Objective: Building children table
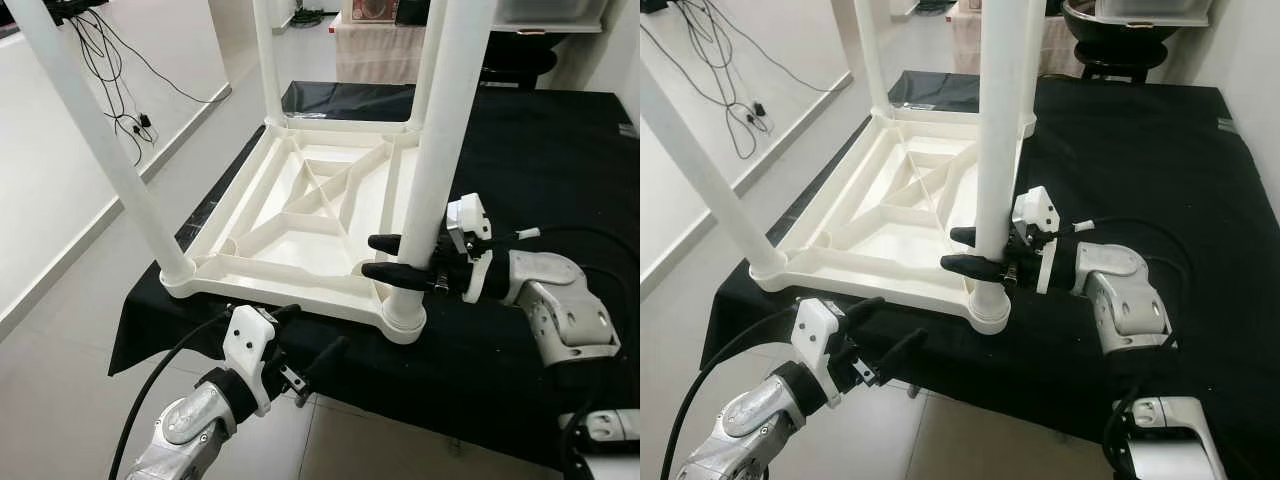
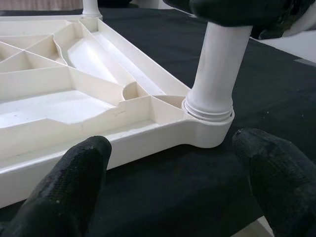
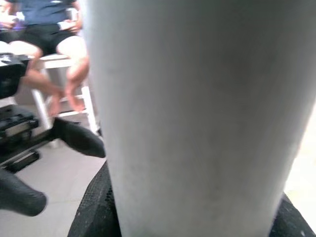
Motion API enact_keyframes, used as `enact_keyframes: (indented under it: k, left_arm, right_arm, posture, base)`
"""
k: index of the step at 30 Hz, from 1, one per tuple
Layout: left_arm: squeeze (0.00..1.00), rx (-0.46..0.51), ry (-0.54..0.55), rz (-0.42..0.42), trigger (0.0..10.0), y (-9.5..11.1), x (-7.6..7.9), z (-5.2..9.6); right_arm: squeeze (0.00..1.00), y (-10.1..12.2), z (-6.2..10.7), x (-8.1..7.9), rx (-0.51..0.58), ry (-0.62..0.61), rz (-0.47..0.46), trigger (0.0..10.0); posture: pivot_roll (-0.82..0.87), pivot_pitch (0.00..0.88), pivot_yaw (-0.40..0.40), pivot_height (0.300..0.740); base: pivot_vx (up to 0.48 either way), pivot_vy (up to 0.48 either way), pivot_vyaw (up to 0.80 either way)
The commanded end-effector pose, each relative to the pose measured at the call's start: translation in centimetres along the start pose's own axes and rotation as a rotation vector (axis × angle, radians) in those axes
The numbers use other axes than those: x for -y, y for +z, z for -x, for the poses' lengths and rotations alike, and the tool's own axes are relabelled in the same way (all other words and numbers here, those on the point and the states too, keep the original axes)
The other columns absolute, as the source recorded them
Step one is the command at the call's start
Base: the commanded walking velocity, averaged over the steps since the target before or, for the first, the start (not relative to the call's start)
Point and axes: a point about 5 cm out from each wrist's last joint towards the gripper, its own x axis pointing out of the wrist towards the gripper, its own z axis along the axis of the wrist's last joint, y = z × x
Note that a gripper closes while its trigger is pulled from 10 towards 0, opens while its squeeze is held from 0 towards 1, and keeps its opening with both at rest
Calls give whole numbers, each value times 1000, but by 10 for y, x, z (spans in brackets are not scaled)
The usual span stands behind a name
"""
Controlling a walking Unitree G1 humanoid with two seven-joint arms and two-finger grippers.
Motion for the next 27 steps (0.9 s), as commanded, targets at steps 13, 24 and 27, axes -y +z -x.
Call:
enact_keyframes:
  k: [13,24,27]
  left_arm:
    - [0,-22,17,4,10000,-5,-6,5]
    - [0,-10,39,13,10000,-4,-6,3]
    - [0,-11,33,13,10000,-4,-6,3]
  right_arm:
    - [0,-51,-35,-69,-250,-648,-87,0]
    - [0,-35,-57,-67,-134,-557,-169,10000]
    - [1000,-23,-63,-70,-53,-398,-165,10000]
  posture:
    - [-3,147,45,740]
    - [3,146,44,740]
    - [7,144,47,740]
  base:
    - [0,0,0]
    - [0,0,0]
    - [0,0,0]
